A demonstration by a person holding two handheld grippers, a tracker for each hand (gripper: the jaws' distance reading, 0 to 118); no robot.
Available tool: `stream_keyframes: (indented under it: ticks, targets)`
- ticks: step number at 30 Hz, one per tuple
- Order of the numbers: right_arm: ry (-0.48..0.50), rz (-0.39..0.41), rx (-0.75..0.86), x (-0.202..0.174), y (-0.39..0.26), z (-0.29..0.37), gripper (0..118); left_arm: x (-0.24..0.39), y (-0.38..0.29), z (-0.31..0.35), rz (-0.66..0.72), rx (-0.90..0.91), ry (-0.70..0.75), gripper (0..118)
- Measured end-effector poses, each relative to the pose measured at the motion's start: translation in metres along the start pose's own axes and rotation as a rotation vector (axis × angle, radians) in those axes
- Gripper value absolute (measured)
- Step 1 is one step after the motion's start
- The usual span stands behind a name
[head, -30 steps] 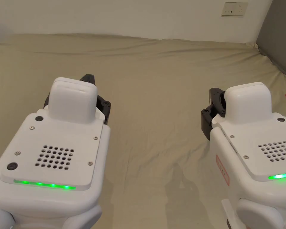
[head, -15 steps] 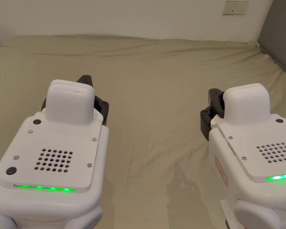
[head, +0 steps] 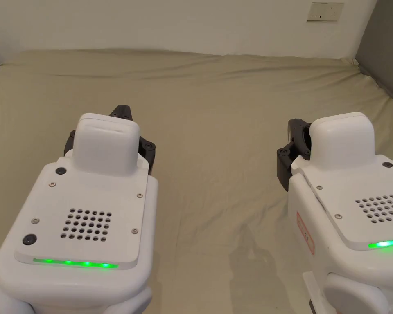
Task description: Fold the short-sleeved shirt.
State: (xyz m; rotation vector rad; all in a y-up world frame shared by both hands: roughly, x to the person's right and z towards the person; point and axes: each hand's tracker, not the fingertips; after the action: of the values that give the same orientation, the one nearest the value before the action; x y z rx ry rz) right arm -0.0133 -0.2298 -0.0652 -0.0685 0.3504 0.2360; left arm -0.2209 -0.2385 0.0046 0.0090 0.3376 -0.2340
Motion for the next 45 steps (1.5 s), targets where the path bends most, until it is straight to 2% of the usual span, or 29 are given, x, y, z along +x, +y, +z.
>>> stream_keyframes:
  ticks: [6, 11, 22, 23, 24, 25, 26, 27, 28, 32, 35, 37, 39, 41, 42, 45]
  targets:
    - [-0.012, 0.020, 0.003, -0.002, -0.002, 0.000, 1, -0.007, -0.001, -0.002, 0.059, -0.024, -0.022, 0]
    - [-0.014, 0.012, 0.007, -0.002, -0.004, 0.000, 1, -0.007, -0.004, -0.004, 0.049, -0.041, -0.022, 0]
    - [-0.025, 0.048, 0.024, -0.008, -0.007, -0.002, 2, -0.006, -0.005, -0.009, 0.041, -0.073, -0.042, 0]
    - [-0.023, 0.042, 0.028, -0.008, -0.008, -0.003, 5, -0.005, -0.005, -0.010, 0.030, -0.071, -0.037, 0]
    - [-0.023, 0.034, 0.030, -0.007, -0.007, -0.003, 18, -0.005, -0.005, -0.011, 0.020, -0.071, -0.031, 0]
    - [-0.017, 0.018, 0.029, -0.005, -0.007, -0.004, 41, -0.005, -0.006, -0.011, 0.010, -0.073, -0.029, 8]
    - [-0.016, 0.005, 0.023, -0.003, -0.006, -0.007, 85, -0.005, -0.007, -0.013, 0.007, -0.075, -0.023, 45]
    - [0.009, -0.022, 0.009, 0.001, -0.007, -0.009, 108, -0.007, -0.007, -0.016, -0.002, -0.091, -0.028, 83]
    - [0.014, -0.034, 0.009, 0.003, -0.007, -0.010, 118, -0.008, -0.009, -0.020, -0.003, -0.119, -0.038, 114]
    - [0.017, -0.094, -0.002, 0.010, -0.004, -0.012, 118, -0.003, -0.015, -0.022, -0.007, -0.106, -0.027, 118]
    - [0.057, -0.217, -0.115, 0.015, 0.002, -0.020, 118, -0.003, -0.014, -0.020, -0.002, -0.102, -0.025, 118]
    - [-0.027, -0.305, -0.210, 0.017, 0.009, -0.024, 118, -0.006, -0.012, -0.018, 0.009, -0.104, -0.030, 118]
    - [-0.106, -0.302, -0.326, 0.016, 0.019, -0.029, 118, -0.007, -0.012, -0.018, 0.021, -0.102, -0.027, 118]
    - [-0.127, -0.229, -0.413, 0.017, 0.023, -0.034, 118, -0.008, -0.009, -0.016, 0.024, -0.096, -0.017, 118]
    - [-0.127, -0.197, -0.410, 0.017, 0.021, -0.037, 118, -0.009, -0.008, -0.016, 0.023, -0.096, -0.013, 118]
    - [-0.128, -0.206, -0.341, 0.018, 0.014, -0.038, 118, -0.010, -0.004, -0.015, 0.015, -0.088, -0.008, 118]
